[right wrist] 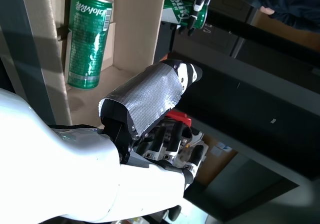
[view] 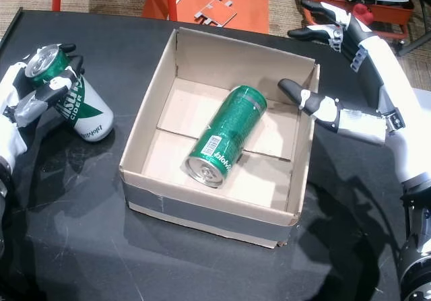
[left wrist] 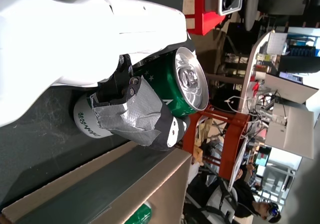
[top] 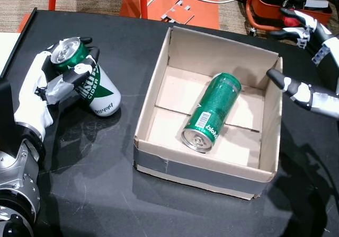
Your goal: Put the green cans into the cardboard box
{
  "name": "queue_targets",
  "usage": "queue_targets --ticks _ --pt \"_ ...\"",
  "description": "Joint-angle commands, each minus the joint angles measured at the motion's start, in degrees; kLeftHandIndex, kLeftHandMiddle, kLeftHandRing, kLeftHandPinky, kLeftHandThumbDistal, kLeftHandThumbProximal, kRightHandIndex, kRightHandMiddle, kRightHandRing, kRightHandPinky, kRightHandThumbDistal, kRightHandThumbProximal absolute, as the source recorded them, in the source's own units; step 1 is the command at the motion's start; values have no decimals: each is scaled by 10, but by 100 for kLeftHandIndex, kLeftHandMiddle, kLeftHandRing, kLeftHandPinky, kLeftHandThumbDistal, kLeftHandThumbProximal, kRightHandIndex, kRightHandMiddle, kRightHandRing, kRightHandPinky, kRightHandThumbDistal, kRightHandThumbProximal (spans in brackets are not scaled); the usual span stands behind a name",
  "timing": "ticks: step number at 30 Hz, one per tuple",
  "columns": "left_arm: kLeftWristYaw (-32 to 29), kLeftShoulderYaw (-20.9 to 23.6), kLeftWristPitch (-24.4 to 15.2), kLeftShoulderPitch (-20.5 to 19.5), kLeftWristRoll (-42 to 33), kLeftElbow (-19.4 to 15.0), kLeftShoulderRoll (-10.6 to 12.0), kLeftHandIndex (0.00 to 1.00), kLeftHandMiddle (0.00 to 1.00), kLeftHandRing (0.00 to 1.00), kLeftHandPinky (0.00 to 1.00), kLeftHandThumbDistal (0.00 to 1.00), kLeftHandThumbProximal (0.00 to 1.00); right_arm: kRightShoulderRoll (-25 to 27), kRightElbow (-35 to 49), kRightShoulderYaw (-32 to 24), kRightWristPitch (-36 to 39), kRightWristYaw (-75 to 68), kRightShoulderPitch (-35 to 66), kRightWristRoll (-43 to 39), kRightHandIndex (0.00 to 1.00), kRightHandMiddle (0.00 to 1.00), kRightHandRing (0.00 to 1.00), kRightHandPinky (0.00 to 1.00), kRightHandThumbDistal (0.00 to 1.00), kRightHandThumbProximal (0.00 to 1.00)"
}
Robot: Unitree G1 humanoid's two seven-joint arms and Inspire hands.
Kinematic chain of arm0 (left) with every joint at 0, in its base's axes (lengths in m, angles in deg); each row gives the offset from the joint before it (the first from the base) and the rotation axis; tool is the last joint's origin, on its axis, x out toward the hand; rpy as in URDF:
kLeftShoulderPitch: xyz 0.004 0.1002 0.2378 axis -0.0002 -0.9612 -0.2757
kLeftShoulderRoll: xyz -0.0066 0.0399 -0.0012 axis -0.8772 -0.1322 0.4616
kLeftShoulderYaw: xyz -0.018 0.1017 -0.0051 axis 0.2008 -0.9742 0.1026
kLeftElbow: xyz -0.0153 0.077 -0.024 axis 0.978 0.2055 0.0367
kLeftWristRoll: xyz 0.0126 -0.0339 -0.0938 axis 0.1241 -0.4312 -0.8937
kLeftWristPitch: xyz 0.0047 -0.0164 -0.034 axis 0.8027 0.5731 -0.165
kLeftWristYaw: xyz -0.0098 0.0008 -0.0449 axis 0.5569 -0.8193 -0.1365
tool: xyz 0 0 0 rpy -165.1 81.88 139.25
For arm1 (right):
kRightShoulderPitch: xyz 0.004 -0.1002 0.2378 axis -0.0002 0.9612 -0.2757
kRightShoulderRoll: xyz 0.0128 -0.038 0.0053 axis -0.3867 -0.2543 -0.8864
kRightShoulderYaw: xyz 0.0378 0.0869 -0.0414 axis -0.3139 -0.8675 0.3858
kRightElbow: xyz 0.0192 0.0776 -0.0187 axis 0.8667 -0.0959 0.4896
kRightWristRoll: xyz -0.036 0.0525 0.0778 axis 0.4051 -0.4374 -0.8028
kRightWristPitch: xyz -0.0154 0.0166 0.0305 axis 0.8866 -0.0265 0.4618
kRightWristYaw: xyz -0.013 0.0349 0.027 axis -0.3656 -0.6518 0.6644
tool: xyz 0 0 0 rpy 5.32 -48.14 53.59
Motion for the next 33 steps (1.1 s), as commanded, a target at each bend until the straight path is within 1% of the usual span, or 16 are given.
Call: queue_targets --ticks 1,4,6,8,13,14,15,18,21,22,24,25,27,28,30,33 --pt "4 -2 -7 0 2 2 -4 65 58 55 53 48 0 3 -1 -5 4 -3 7 -3 85 71 68 84 93 60" --pt "12 -5 -6 0 5 2 -5 64 59 55 53 45 0 5 -3 -4 9 -12 7 1 83 71 68 83 89 58" --pt "16 -4 -4 2 3 2 -5 64 59 56 53 44 0 6 -3 -2 7 -18 7 5 83 71 68 83 91 58" --pt "24 -5 -7 3 5 1 -4 63 58 55 53 39 0 6 -3 -1 8 -19 7 6 83 71 69 83 90 57" --pt "62 -2 -5 9 2 1 0 60 55 51 49 20 0 6 -3 -1 5 -25 7 8 81 70 68 82 93 58" --pt "68 -3 -7 10 3 1 0 59 54 51 48 18 0 6 -3 -2 5 -24 7 7 80 69 68 81 93 58" --pt "76 -6 -13 10 8 0 -1 58 53 50 48 20 0 6 -3 -2 5 -24 6 7 79 69 68 81 93 57" --pt "91 -15 -21 11 17 0 -4 57 52 48 47 20 0 7 -3 -2 5 -27 6 7 80 68 67 80 95 58" --pt "90 -15 -38 12 16 -1 -5 57 48 44 44 10 0 6 -4 -2 5 -25 5 6 80 67 67 80 95 58" --pt "92 -15 -45 13 16 -1 -4 57 47 43 43 10 0 6 -4 -3 4 -23 4 5 80 67 67 80 95 58" --pt "102 -17 -53 15 20 -1 -4 56 45 42 42 6 0 5 -5 -3 -2 -22 3 4 80 67 67 80 97 56" --pt "108 -20 -59 15 23 -1 -4 55 44 40 41 3 0 4 -4 -2 -1 -23 3 4 80 67 67 80 95 56" --pt "119 -23 -67 17 28 -1 -5 54 43 38 41 4 0 4 -4 -2 3 -19 3 3 80 68 68 80 93 55" --pt "125 -25 -70 18 31 -1 -5 53 42 38 41 6 0 4 -4 -2 6 -22 3 6 79 68 68 80 92 55" --pt "121 -23 -75 19 28 -1 -4 52 41 37 40 9 0 6 -4 0 6 -27 4 10 80 68 68 80 96 56" --pt "111 -21 -92 24 22 -5 0 50 40 36 38 13 0 6 -5 -2 2 -19 3 5 81 68 68 80 95 54"
